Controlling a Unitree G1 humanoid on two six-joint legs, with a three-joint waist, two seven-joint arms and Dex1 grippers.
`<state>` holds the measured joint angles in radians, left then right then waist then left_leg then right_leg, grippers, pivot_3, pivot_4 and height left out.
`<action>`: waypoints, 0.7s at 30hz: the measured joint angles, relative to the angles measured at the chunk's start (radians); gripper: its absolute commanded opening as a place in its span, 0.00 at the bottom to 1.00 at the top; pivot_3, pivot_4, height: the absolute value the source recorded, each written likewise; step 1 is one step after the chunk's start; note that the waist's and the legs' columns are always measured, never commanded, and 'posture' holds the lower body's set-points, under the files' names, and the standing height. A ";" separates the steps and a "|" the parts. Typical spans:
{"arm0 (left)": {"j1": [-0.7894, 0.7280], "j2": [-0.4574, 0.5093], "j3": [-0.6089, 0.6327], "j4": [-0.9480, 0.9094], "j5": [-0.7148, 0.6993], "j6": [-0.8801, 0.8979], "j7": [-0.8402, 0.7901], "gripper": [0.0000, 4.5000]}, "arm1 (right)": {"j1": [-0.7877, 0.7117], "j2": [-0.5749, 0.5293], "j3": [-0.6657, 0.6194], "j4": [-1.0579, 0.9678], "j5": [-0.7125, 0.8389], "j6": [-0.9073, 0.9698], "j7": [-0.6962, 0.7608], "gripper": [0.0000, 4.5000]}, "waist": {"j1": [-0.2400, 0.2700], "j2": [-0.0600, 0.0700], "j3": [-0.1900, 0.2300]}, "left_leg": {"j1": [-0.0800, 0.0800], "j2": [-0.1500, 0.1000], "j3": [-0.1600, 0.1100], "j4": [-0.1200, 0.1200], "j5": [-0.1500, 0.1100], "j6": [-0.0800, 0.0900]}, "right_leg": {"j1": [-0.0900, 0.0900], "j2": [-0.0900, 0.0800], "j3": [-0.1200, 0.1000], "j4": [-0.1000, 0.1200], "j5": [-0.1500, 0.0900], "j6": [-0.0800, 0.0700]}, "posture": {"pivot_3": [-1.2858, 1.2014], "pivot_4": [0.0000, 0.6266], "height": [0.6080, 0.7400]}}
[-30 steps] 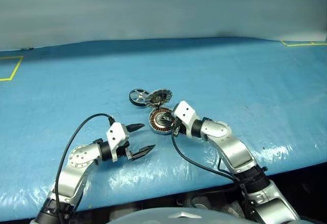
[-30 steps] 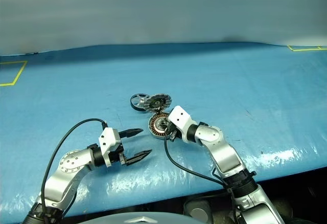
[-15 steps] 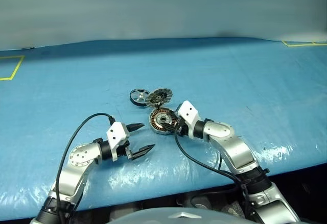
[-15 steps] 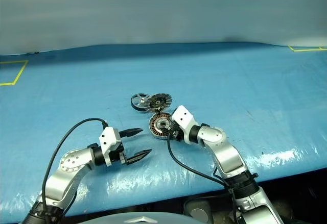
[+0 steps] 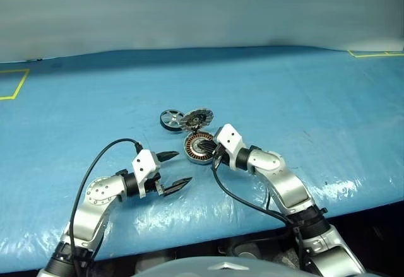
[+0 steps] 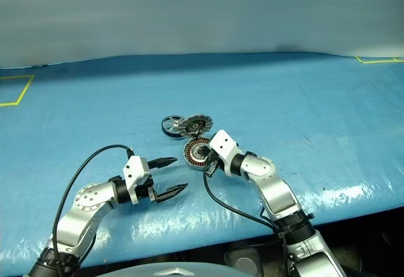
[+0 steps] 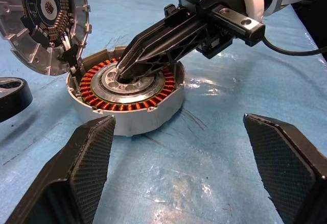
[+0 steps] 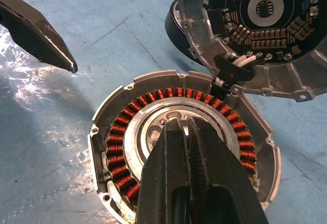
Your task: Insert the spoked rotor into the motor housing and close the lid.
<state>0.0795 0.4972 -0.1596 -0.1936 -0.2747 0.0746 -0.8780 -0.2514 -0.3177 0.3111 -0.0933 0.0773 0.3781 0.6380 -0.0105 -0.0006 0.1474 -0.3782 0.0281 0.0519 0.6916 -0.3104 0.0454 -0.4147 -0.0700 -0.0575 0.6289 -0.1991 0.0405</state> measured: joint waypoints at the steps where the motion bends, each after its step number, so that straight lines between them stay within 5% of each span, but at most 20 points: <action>1: 0.002 0.000 0.000 0.000 0.000 0.000 0.000 0.95 | -0.001 0.002 0.000 0.002 -0.001 0.000 -0.003 0.01 | 0.000 0.000 0.000 | 0.000 0.000 0.000 0.000 0.000 0.000 | 0.000 0.000 0.000 0.000 0.000 0.000 | 0.52 0.24 1.00; 17: 0.011 0.001 0.000 0.000 0.000 0.001 -0.004 0.95 | 0.001 0.029 -0.011 0.001 0.004 0.046 -0.048 0.01 | 0.000 0.000 0.000 | 0.001 0.000 0.000 0.000 0.000 0.000 | 0.000 0.000 0.001 0.000 0.000 -0.001 | 0.52 0.24 1.00; 21: 0.011 0.002 0.000 0.000 0.000 0.003 -0.005 0.95 | 0.007 0.022 -0.015 -0.002 0.008 0.051 -0.047 0.24 | 0.001 0.000 0.000 | 0.001 0.000 0.000 0.000 0.000 0.000 | 0.000 0.000 0.001 0.000 0.000 -0.001 | 0.52 0.24 1.00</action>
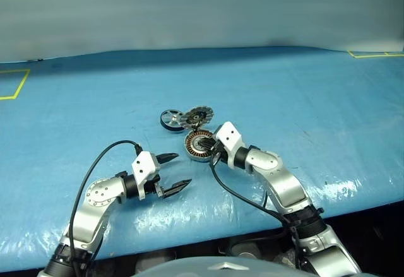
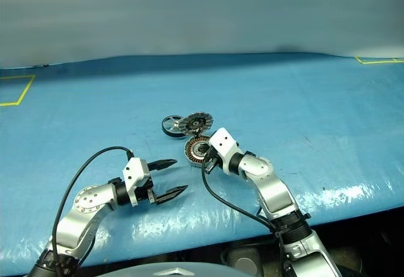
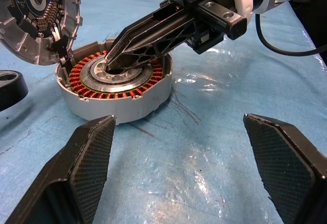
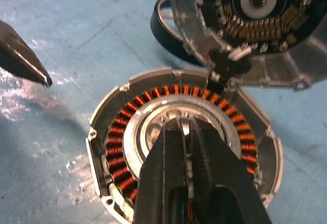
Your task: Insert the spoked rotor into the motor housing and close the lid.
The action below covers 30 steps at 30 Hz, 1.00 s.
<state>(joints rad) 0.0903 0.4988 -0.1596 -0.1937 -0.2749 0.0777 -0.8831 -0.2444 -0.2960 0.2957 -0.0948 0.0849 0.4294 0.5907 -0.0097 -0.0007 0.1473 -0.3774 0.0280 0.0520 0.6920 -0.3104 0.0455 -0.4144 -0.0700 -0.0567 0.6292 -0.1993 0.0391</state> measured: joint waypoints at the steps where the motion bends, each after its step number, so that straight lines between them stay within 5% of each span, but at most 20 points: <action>1: 0.000 0.000 0.000 0.000 0.000 0.000 0.000 0.95 | 0.000 -0.004 -0.002 0.000 0.000 -0.001 -0.001 0.31 | 0.000 0.000 0.000 | 0.000 0.000 0.000 0.000 0.000 0.000 | 0.000 0.000 0.000 0.000 0.000 0.000 | 0.52 0.24 1.00; 4: 0.000 0.000 0.000 0.000 0.000 0.000 -0.001 0.95 | 0.001 -0.004 -0.004 -0.003 0.002 0.001 -0.002 0.52 | -0.001 0.000 0.000 | 0.000 0.000 0.000 0.000 0.000 0.000 | 0.000 0.000 0.000 0.000 0.000 0.000 | 0.52 0.24 1.00; 17: -0.001 0.004 0.000 0.000 0.000 0.001 -0.007 0.95 | 0.027 0.077 -0.109 -0.011 0.099 -0.006 -0.031 0.52 | -0.001 0.000 0.000 | -0.001 0.000 0.000 0.000 0.000 0.000 | -0.001 0.000 0.000 0.000 0.000 0.001 | 0.52 0.24 1.00; 20: -0.001 0.004 0.000 0.000 0.000 0.001 -0.010 0.95 | 0.027 0.063 -0.105 -0.019 0.093 -0.018 -0.026 0.38 | -0.001 0.000 0.000 | -0.001 0.000 0.001 -0.001 0.000 0.000 | -0.001 0.000 0.000 0.000 0.000 0.001 | 0.52 0.24 1.00; 25: -0.001 0.004 0.000 0.000 0.000 0.001 -0.012 0.95 | 0.034 0.046 -0.052 -0.033 0.083 -0.034 0.016 0.01 | -0.001 0.000 0.000 | -0.001 0.000 0.001 -0.001 0.000 0.000 | -0.001 0.000 0.000 0.000 0.000 0.001 | 0.52 0.24 1.00; 30: -0.001 0.004 0.000 0.000 0.000 0.001 -0.011 0.95 | 0.037 0.019 0.010 -0.049 0.078 -0.006 0.051 0.00 | -0.001 0.000 0.000 | -0.001 0.000 0.001 -0.001 0.000 0.000 | -0.001 0.000 0.000 0.000 0.000 0.000 | 0.52 0.24 1.00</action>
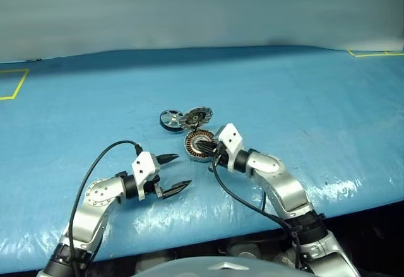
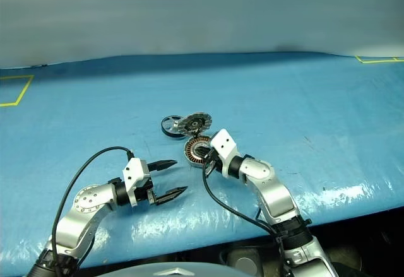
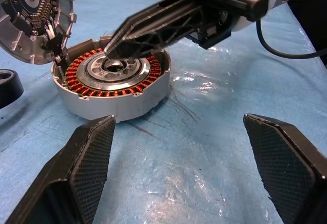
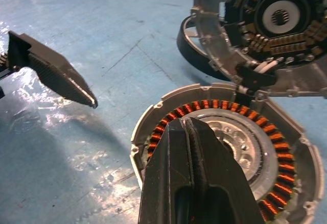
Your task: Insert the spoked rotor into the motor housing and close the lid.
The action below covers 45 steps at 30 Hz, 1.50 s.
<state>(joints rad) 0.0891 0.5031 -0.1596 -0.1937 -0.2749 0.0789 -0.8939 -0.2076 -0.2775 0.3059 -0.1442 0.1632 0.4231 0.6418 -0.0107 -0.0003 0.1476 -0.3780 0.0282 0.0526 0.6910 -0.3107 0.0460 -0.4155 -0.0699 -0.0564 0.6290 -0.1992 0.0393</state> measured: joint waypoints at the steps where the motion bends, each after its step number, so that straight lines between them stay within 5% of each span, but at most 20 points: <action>1: 0.000 0.000 0.000 0.000 0.000 0.000 0.000 0.95 | 0.000 0.000 0.003 0.000 -0.002 0.001 -0.002 0.00 | 0.000 0.000 0.000 | 0.000 0.000 0.000 0.000 0.000 0.000 | 0.000 0.000 0.000 0.000 0.000 0.000 | 0.52 0.24 1.00; 18: 0.000 0.000 0.000 0.000 0.000 0.001 0.001 0.95 | -0.018 0.070 -0.077 0.061 -0.001 0.043 -0.108 0.00 | 0.000 0.000 0.000 | 0.000 0.000 0.000 0.000 0.000 0.000 | 0.000 0.000 0.000 0.000 0.000 0.000 | 0.52 0.24 1.00; 32: -0.009 0.000 0.000 0.000 0.000 0.001 -0.001 0.95 | -0.045 0.035 0.032 0.060 -0.171 0.025 -0.187 0.00 | 0.000 -0.003 -0.004 | 0.002 0.000 0.000 0.000 0.000 -0.001 | 0.002 0.000 0.000 0.000 -0.001 -0.001 | 0.52 0.24 1.00; 40: -0.021 -0.015 0.014 0.000 -0.017 0.002 0.021 0.95 | 0.031 0.079 -0.060 0.033 -0.026 -0.009 -0.123 0.00 | 0.000 -0.003 -0.003 | 0.000 0.000 0.000 0.000 0.000 0.000 | 0.000 0.000 0.000 0.000 -0.001 -0.001 | 0.52 0.24 1.00; 45: -0.079 -0.018 0.097 0.004 -0.052 0.074 0.083 0.95 | 0.062 -0.011 -0.081 -0.112 0.026 0.029 -0.061 0.00 | 0.001 -0.002 -0.002 | 0.000 0.000 -0.001 0.000 0.000 0.000 | 0.000 0.000 0.000 0.000 0.000 0.001 | 0.52 0.24 1.00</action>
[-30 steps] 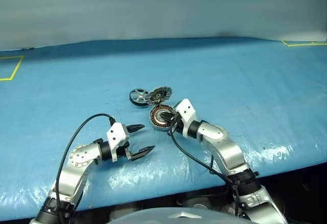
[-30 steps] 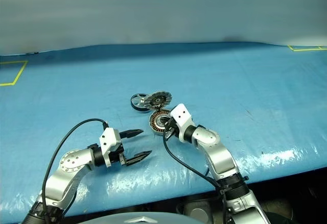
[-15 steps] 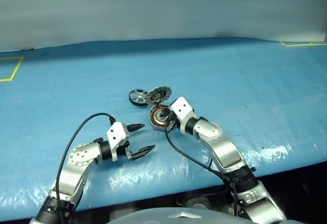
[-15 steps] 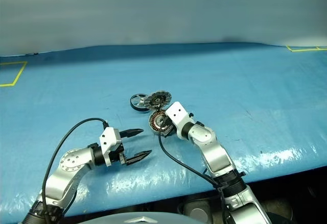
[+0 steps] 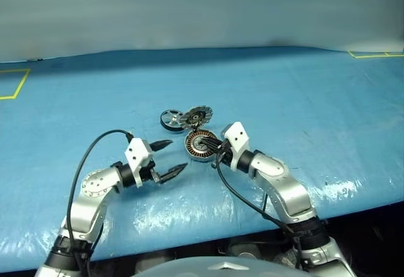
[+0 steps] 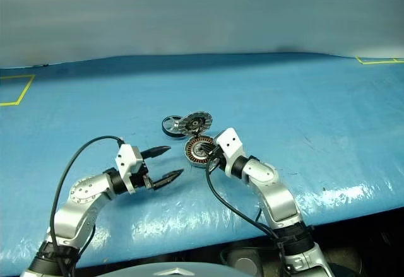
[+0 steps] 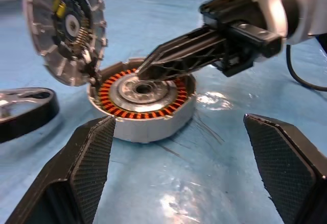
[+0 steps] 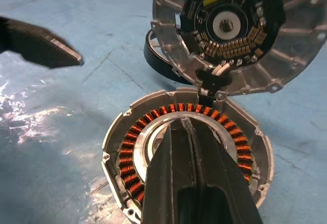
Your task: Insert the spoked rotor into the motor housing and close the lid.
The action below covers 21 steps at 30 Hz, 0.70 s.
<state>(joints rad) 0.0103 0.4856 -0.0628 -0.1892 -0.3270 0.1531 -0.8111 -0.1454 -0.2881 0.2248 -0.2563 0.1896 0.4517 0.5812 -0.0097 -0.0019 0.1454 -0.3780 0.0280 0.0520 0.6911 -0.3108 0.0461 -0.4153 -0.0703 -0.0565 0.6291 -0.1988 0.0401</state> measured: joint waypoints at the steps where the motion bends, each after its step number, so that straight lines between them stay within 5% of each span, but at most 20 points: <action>1: -0.001 0.008 0.004 -0.011 0.003 0.018 0.009 0.95 | 0.013 -0.020 0.000 -0.029 0.008 0.015 0.010 0.00 | 0.000 0.000 0.000 | 0.000 0.000 0.000 0.000 0.000 0.000 | 0.000 0.000 0.000 0.000 0.000 0.001 | 0.52 0.24 1.00; 11: -0.278 0.148 0.030 0.044 0.055 0.098 -0.006 0.95 | 0.130 -0.130 -0.014 -0.189 0.035 0.109 0.025 0.00 | 0.003 -0.001 0.001 | -0.001 -0.001 0.000 0.000 0.000 -0.001 | 0.000 0.001 -0.001 -0.001 0.000 0.001 | 0.52 0.24 1.00; 21: -0.731 0.135 -0.154 0.632 0.276 0.018 -0.142 0.95 | 0.203 -0.151 -0.030 -0.281 0.039 0.126 -0.034 0.00 | 0.009 -0.003 0.002 | -0.002 -0.004 0.002 0.000 0.002 -0.004 | 0.000 0.003 0.000 -0.002 0.002 0.005 | 0.52 0.24 1.00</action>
<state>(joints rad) -0.7202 0.6207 -0.2169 0.4431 -0.0506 0.1712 -0.9532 0.0573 -0.4389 0.1950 -0.5370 0.2282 0.5772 0.5472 -0.0011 -0.0050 0.1479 -0.3797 0.0235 0.0539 0.6908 -0.3088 0.0423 -0.4156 -0.0676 -0.0566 0.6267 -0.1971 0.0448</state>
